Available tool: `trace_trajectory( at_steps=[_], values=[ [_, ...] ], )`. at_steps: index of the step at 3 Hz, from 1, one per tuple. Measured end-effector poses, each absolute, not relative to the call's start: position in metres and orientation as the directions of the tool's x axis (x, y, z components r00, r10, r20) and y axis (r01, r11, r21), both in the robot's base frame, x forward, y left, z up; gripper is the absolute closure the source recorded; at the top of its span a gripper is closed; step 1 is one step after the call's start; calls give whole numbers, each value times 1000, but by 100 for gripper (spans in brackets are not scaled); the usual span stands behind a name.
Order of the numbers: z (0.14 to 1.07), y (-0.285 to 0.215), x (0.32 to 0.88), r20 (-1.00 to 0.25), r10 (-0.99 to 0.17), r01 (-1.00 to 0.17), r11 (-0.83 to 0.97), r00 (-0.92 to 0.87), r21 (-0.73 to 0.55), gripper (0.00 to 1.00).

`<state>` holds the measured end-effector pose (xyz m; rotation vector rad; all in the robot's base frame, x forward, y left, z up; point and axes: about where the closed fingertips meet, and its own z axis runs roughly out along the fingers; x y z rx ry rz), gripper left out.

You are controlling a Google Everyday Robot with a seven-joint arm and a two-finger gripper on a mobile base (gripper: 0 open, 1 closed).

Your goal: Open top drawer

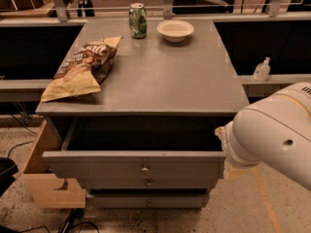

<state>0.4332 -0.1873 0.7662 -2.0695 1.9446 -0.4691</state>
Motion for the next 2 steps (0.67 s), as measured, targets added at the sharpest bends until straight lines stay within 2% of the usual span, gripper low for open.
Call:
trace_trajectory(
  at_steps=[1, 2],
  values=[
    [766, -187, 433, 55, -997, -913, -69, 51, -403, 11],
    [766, -187, 433, 56, -997, -913, -70, 52, -402, 12]
  ],
)
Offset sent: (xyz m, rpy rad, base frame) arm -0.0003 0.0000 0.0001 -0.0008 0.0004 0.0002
